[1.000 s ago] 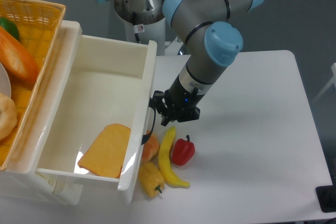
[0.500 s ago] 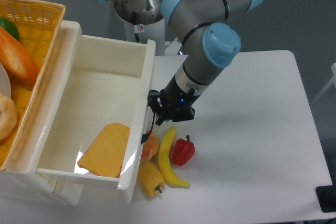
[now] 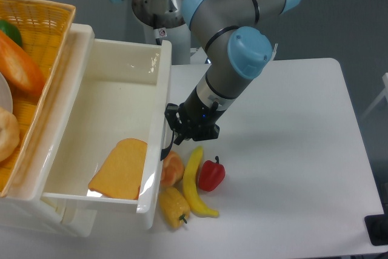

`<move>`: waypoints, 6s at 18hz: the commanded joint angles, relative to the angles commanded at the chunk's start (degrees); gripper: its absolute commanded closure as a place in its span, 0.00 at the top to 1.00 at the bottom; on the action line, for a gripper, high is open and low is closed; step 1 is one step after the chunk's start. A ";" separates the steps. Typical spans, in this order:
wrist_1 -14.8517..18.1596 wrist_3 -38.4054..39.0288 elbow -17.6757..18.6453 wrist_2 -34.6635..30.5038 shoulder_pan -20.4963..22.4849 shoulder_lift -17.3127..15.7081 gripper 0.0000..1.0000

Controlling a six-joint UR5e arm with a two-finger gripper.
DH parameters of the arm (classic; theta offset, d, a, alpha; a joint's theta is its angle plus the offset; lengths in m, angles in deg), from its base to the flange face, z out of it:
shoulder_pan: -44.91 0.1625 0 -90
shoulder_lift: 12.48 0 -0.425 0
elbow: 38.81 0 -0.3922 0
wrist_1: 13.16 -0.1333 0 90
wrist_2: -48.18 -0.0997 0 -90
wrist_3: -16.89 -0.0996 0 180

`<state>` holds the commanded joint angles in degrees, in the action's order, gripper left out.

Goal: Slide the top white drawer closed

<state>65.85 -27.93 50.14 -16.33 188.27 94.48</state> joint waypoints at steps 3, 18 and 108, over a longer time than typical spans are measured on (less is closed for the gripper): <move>0.00 0.44 0.00 0.00 -0.26 -0.35 0.00; 2.99 0.88 -0.18 0.09 -2.02 -2.37 0.00; -19.16 -49.66 -3.16 -23.02 22.32 12.30 1.00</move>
<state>46.69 -77.59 46.97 -39.36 210.59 106.79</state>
